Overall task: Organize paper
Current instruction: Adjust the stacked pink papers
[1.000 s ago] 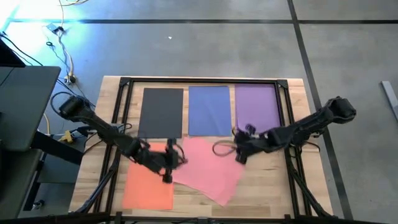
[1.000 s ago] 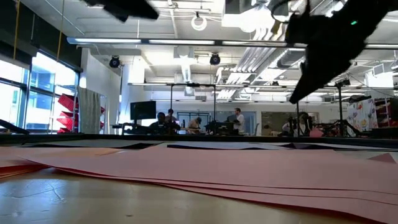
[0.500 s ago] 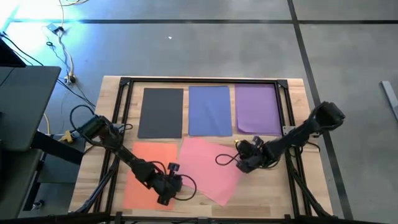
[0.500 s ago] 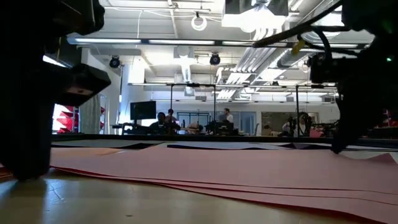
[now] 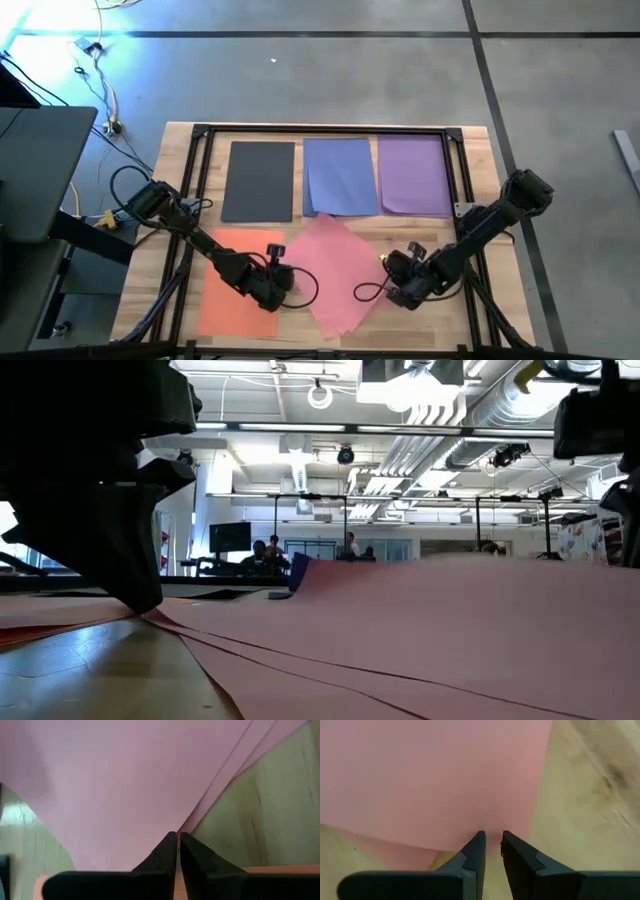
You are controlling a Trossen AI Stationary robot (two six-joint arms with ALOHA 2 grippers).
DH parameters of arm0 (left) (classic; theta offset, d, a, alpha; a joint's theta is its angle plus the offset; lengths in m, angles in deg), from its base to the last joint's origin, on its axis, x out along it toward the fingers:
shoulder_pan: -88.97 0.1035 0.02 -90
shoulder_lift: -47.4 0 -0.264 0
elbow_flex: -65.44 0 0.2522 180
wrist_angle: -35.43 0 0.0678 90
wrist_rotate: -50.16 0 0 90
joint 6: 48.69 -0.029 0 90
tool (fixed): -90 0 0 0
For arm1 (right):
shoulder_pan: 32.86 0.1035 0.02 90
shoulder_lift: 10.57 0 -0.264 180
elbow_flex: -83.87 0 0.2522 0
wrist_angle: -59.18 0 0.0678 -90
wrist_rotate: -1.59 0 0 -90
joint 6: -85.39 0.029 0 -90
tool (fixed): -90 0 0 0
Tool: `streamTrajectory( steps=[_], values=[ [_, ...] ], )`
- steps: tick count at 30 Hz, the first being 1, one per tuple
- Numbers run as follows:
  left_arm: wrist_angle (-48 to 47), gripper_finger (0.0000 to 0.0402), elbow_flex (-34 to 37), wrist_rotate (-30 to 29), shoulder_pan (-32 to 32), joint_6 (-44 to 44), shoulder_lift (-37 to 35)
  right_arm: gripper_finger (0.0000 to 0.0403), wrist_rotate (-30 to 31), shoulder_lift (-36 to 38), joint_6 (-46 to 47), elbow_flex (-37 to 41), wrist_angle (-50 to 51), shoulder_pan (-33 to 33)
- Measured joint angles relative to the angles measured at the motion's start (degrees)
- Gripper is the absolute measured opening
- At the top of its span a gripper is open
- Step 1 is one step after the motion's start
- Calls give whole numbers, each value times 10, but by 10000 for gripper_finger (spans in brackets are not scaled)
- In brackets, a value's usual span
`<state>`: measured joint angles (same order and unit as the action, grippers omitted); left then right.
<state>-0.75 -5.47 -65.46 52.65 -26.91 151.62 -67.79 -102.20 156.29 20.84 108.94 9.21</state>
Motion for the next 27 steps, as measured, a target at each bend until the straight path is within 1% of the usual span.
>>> streamTrajectory(
  steps=[2, 6, 9, 11, 15, 19, 22, 24, 27],
  values=[
    [2, 0, 0, 21, -1, 7, -4, 46, 5, 1, 23, -26, 56, 6],
    [3, 0, 0, 88, -4, 20, -4, 46, 32, 1, 78, -53, 144, 17],
    [1, 0, 1, 95, 0, 17, -4, 46, 36, 1, 99, -39, 159, 11],
    [1, 0, 1, 94, 6, 15, -2, 46, 31, 1, 100, -5, 127, -3],
    [3, 0, 1, 92, 24, 0, 1, 46, 26, 1, 73, 47, 25, -25],
    [3, 0, 0, 87, 47, -14, 10, 39, -18, 1, 39, 71, -78, -35],
    [4, 0, -1, 79, 57, -25, 14, 31, -47, 1, 28, 74, -119, -29],
    [4, 0, -1, 59, 61, -31, 15, 25, -68, 1, 25, 73, -135, -19],
    [-17, 0, -8, 27, 59, -33, 12, 17, -66, 2, 31, 73, -133, -4]
  ],
)
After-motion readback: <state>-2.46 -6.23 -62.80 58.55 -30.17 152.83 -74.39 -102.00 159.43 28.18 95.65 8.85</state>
